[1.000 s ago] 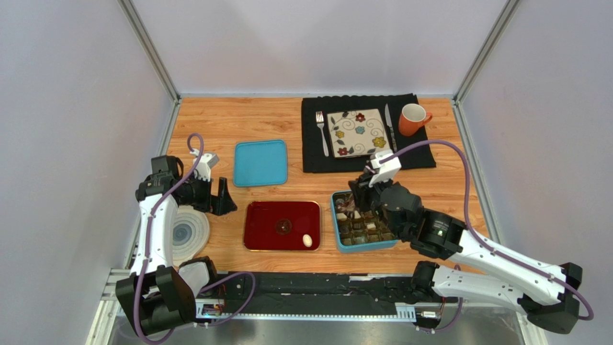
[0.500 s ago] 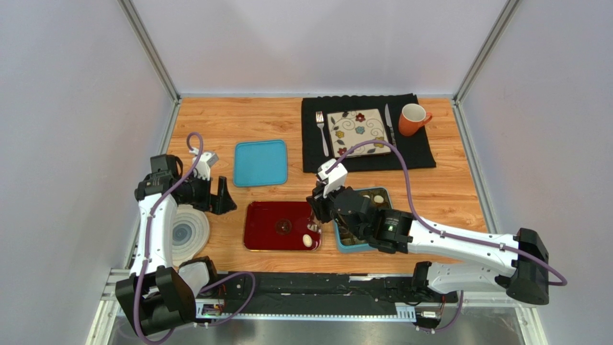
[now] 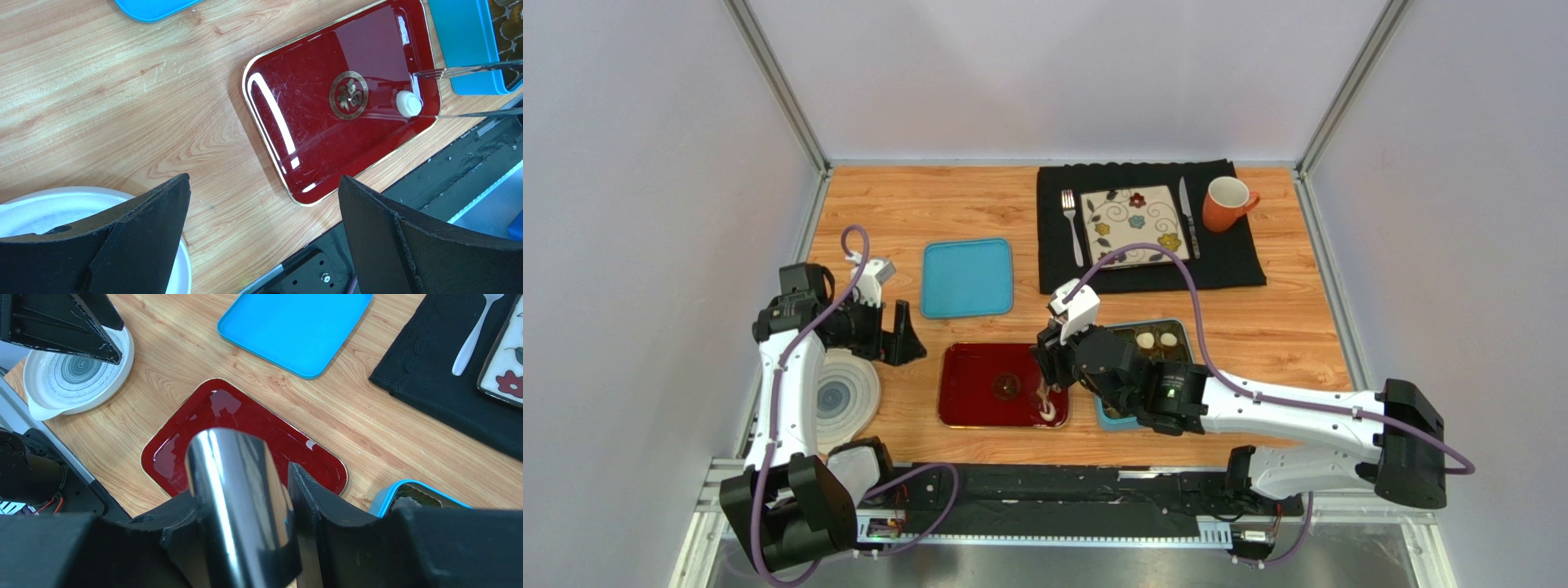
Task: Pack the chocolate
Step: Pick up the fake chocolate from the plate.
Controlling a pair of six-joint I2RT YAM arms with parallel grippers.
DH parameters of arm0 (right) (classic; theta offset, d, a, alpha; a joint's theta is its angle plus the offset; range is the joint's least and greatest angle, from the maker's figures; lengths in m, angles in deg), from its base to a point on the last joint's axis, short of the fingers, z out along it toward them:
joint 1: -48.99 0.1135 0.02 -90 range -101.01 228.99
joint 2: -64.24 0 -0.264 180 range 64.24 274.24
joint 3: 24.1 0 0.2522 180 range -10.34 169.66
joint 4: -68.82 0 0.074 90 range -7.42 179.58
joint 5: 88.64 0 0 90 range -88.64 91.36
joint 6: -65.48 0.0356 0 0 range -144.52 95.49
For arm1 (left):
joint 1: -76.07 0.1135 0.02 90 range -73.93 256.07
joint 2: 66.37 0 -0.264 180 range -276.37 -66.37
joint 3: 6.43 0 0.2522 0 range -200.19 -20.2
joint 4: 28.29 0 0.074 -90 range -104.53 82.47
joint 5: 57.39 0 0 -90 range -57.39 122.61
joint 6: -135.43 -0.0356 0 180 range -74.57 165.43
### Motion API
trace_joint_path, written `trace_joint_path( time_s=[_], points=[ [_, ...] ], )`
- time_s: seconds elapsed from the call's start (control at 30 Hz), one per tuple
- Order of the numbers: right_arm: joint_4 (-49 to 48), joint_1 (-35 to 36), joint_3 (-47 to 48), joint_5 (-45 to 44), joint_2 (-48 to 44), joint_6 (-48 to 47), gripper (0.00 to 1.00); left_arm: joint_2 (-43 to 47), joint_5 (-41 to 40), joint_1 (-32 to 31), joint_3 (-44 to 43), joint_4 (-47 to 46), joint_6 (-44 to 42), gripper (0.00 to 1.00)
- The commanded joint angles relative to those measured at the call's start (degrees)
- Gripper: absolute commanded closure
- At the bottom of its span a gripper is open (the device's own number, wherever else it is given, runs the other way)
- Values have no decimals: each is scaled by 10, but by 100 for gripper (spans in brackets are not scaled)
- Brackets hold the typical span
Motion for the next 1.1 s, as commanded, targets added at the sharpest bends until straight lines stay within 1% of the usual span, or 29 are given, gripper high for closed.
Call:
trace_joint_path(
  time_s=[0.0, 0.37, 0.4, 0.53, 0.67, 0.7, 0.8, 0.9, 1.0, 1.07],
  points=[
    [-39, 5, -1, -21, 3, 16, 57, 8, 3, 4, -20, 6, -14, 1],
    [-39, 4, -14, -23, 12, 26, 56, 6, -1, 4, -17, 6, -18, 1],
    [-54, 4, -16, -22, 13, 27, 56, 6, -2, 4, -17, 5, -18, 1],
    [-56, 5, -20, -18, 15, 34, 57, 7, -1, 4, -17, 4, -17, 1],
    [-56, 5, -24, -17, 15, 41, 63, 8, 0, 4, -17, 5, -16, 1],
    [-56, 5, -25, -17, 14, 42, 68, 8, -1, 4, -17, 5, -17, 1],
    [-51, 8, -25, -18, 11, 42, 76, 9, -3, 4, -16, 4, -17, 1],
    [-46, 9, -23, -25, 4, 36, 81, 8, 0, 4, -17, 3, -14, 1],
    [-46, 8, -12, -34, -4, 25, 83, 7, 1, 4, -18, 2, -13, 1],
    [-22, 8, 0, -45, -14, 5, 84, 8, 2, 4, -18, 4, -13, 1]
  ],
)
